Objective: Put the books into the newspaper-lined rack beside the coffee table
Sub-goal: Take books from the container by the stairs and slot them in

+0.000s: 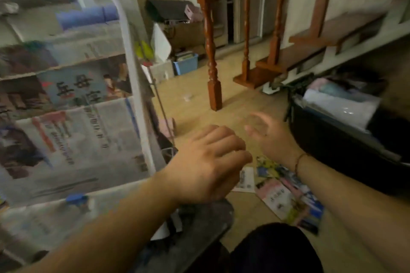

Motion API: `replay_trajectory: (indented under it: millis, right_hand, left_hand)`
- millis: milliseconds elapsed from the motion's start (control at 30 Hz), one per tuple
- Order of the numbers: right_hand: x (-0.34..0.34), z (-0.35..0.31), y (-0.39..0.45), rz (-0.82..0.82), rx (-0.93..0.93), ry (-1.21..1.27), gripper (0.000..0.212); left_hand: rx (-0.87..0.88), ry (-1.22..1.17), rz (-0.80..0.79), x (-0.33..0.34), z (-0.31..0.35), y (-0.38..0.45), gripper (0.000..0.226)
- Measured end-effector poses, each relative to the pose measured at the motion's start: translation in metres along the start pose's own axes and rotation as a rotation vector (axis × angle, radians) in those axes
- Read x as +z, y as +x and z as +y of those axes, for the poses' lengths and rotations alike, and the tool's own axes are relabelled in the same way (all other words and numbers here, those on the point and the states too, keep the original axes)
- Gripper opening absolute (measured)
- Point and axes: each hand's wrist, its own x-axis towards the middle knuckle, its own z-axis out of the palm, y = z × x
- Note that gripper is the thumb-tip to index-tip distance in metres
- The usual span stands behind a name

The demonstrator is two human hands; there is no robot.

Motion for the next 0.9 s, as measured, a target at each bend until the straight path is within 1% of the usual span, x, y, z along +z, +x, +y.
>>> replay_trajectory:
  millis: [33, 67, 167, 233, 267, 333, 367, 400, 500, 600, 667, 733, 800, 867, 900]
  right_hand:
    - [-0.004, 0.025, -0.003, -0.011, 0.117, 0.05, 0.045]
    - [-0.007, 0.049, -0.006, -0.018, 0.229, 0.101, 0.042]
    - [-0.006, 0.127, -0.014, -0.035, 0.552, 0.298, 0.034]
    - [0.004, 0.18, -0.019, -0.06, 0.705, 0.411, 0.032]
    - [0.011, 0.204, -0.02, -0.073, 0.764, 0.458, 0.03]
    - [0.03, 0.246, -0.02, -0.102, 0.845, 0.509, 0.018]
    - [0.043, 0.264, -0.019, -0.117, 0.87, 0.535, 0.013]
    - [0.055, 0.276, -0.019, -0.124, 0.893, 0.554, 0.014]
    - [0.1, 0.321, -0.011, -0.117, 0.957, 0.614, 0.037]
    - [0.143, 0.361, -0.002, -0.117, 0.999, 0.626, 0.042]
    - [0.167, 0.382, 0.005, -0.107, 1.032, 0.692, 0.04]
    - [0.187, 0.399, 0.014, -0.102, 1.045, 0.745, 0.037]
    - [0.204, 0.417, 0.021, -0.101, 1.039, 0.734, 0.028]
    - [0.215, 0.428, 0.031, -0.106, 1.03, 0.696, 0.01]
    - [0.22, 0.433, 0.037, -0.113, 1.026, 0.665, 0.013]
  left_hand:
    - [-0.053, -0.062, -0.084, 0.025, 0.0, 0.01, 0.014]
    - [-0.143, -0.129, -0.177, 0.05, 0.0, 0.019, 0.016]
    - [-0.562, -0.255, -0.484, 0.126, -0.01, 0.042, 0.028]
    - [-0.782, -0.297, -0.743, 0.181, -0.024, 0.048, 0.042]
    - [-0.846, -0.319, -0.884, 0.209, -0.033, 0.048, 0.049]
    - [-0.917, -0.342, -1.16, 0.264, -0.052, 0.047, 0.061]
    - [-0.936, -0.352, -1.262, 0.29, -0.061, 0.045, 0.064]
    - [-0.949, -0.362, -1.323, 0.311, -0.068, 0.043, 0.065]
    - [-0.967, -0.363, -1.392, 0.371, -0.086, 0.034, 0.06]
    - [-0.954, -0.346, -1.452, 0.423, -0.103, 0.013, 0.059]
    - [-0.979, -0.355, -1.46, 0.457, -0.113, -0.009, 0.058]
    - [-1.021, -0.375, -1.437, 0.485, -0.119, -0.032, 0.058]
    - [-1.06, -0.406, -1.417, 0.511, -0.121, -0.055, 0.059]
    - [-1.103, -0.423, -1.388, 0.533, -0.123, -0.074, 0.066]
    - [-1.129, -0.428, -1.375, 0.543, -0.123, -0.081, 0.07]
